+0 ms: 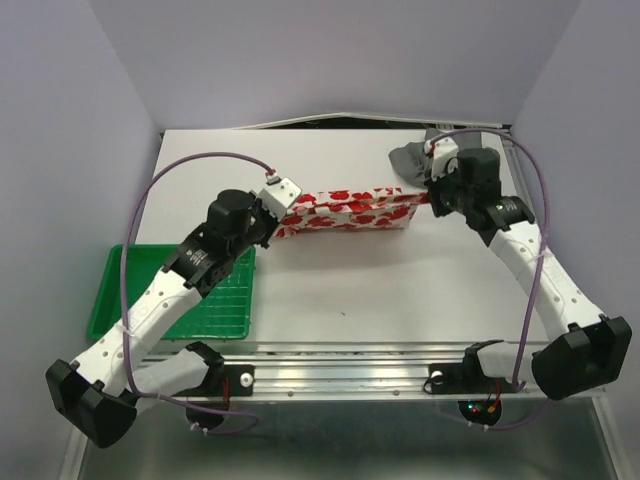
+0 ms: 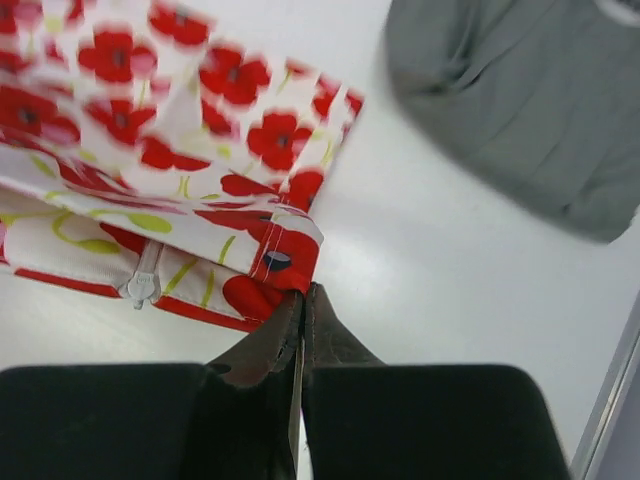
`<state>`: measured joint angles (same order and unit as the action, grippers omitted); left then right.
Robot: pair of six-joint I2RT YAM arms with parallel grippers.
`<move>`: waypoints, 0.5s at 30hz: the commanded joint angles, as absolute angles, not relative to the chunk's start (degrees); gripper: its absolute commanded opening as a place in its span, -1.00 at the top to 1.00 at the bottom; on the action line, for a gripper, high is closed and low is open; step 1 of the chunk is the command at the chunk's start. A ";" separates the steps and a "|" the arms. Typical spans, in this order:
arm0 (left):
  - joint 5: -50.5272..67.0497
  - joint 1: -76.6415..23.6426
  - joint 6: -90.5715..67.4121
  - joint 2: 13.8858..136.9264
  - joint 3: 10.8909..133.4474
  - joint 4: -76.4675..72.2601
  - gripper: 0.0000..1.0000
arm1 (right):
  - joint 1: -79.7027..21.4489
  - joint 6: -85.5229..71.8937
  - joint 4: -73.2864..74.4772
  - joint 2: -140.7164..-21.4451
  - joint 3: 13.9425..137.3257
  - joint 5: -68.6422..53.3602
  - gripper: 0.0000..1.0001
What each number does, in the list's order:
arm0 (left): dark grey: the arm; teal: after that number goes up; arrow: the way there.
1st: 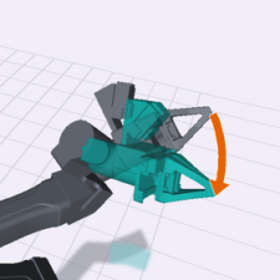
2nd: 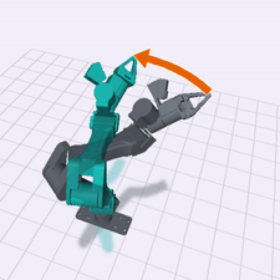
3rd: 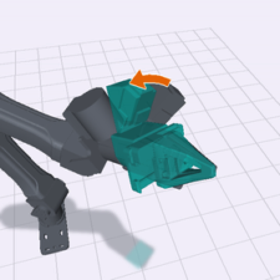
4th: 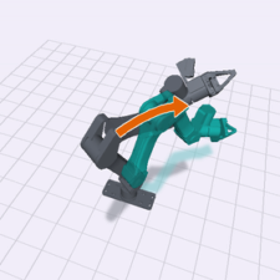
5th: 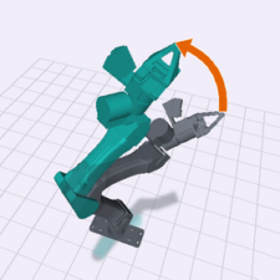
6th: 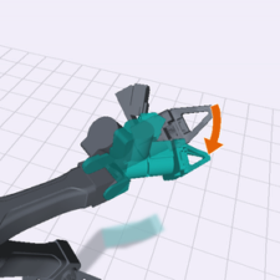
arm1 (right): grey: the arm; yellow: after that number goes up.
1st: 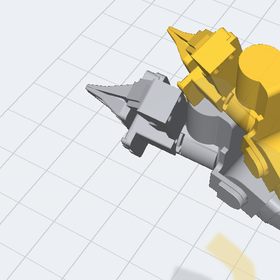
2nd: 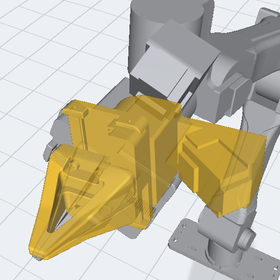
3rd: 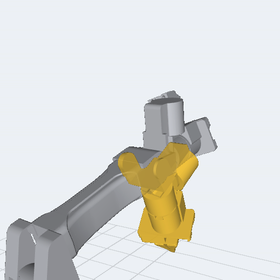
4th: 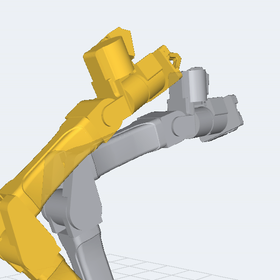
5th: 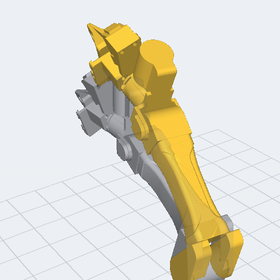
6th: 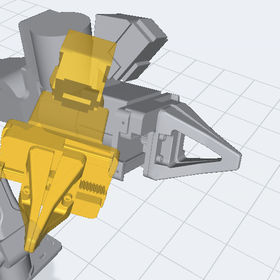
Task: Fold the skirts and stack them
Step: Flatten the skirt out
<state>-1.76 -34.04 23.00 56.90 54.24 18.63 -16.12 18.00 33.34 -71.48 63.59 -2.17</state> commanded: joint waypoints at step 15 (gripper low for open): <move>-10.72 -17.85 19.51 101.72 108.85 9.91 1.00 | -9.84 13.35 12.48 -108.87 117.03 12.13 0.99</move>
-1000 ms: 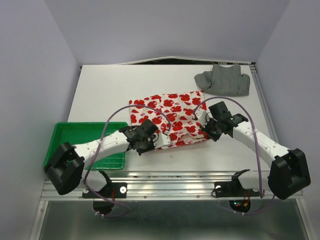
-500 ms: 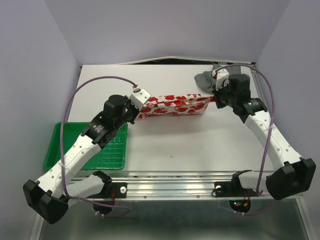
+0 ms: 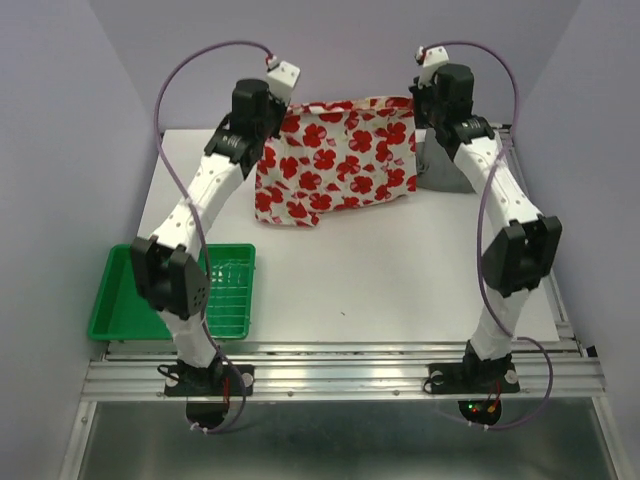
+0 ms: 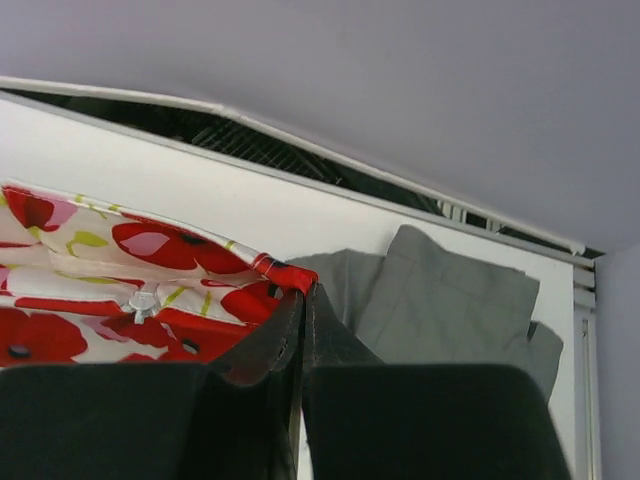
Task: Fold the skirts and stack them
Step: Flatten the skirt out
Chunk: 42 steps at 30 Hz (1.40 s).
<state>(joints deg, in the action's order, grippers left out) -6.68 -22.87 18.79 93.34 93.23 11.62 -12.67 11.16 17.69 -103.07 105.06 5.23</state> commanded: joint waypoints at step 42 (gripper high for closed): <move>5.43 -33.48 32.52 80.34 51.68 8.61 1.00 | -9.32 26.45 12.92 -79.56 54.34 -0.79 0.99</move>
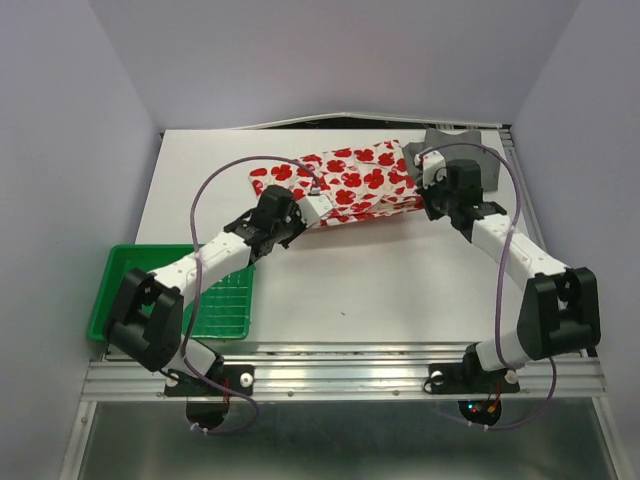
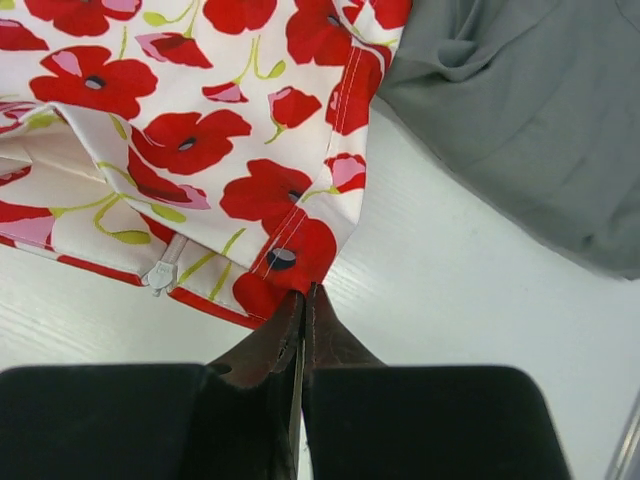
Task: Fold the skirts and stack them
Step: Flatten the skirt out
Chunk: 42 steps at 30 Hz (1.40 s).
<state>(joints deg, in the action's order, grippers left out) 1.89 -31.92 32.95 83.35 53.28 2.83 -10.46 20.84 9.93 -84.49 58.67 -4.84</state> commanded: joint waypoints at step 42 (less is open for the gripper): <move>8.18 -43.24 25.22 92.98 64.51 20.12 -0.06 | -9.32 32.52 36.83 -104.23 73.57 -14.42 0.31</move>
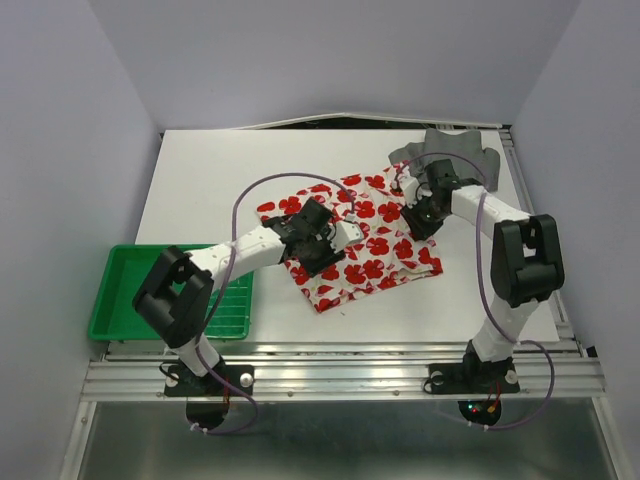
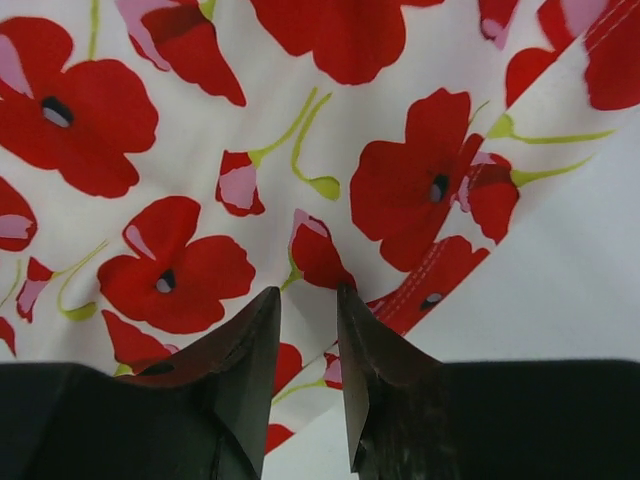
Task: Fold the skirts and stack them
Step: Flatten the skirt out
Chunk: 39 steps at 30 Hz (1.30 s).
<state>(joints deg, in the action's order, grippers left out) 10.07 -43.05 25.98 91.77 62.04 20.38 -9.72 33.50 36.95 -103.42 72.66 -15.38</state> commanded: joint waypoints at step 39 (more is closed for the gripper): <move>13.09 -34.28 26.28 97.12 69.79 30.58 -0.24 | -12.40 34.71 40.70 -111.44 85.53 -11.87 0.33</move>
<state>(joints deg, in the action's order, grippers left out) 7.68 -33.80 27.51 97.17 69.25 27.51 -12.82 33.45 44.36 -112.22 86.26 -16.23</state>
